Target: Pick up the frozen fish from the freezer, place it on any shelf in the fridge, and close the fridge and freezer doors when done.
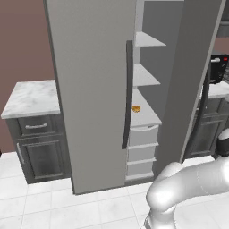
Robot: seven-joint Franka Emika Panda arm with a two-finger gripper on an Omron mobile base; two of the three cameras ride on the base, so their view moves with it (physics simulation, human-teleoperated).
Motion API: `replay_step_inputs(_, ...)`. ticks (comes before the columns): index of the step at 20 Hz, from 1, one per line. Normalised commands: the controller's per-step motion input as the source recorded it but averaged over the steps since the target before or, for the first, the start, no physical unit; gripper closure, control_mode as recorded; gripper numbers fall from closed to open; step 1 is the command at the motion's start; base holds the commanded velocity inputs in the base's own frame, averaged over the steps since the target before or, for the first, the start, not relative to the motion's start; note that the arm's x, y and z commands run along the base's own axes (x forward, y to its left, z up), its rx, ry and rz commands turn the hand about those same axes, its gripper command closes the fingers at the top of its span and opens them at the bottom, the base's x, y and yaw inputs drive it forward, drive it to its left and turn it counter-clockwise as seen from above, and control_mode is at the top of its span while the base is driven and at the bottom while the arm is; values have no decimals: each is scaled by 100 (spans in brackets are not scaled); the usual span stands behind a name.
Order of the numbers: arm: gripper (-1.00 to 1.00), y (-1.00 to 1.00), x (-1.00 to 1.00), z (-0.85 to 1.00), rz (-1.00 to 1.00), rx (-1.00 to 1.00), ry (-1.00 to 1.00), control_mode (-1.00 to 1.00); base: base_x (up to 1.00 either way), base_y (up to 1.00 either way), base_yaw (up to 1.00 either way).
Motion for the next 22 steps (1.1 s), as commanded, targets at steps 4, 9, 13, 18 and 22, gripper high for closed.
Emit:
replay_step_inputs(4,-100,1,66,-8,10,13,-1,-100,0,0,0)
replay_step_inputs(9,-100,4,60,-12,11,15,-3,-100,0,0,0)
replay_step_inputs(13,-100,23,67,-10,11,17,-3,-100,0,0,0)
replay_step_inputs(18,-100,64,60,-13,9,13,-6,-100,0,0,0)
replay_step_inputs(22,-100,91,53,-12,5,8,-9,-100,0,0,0)
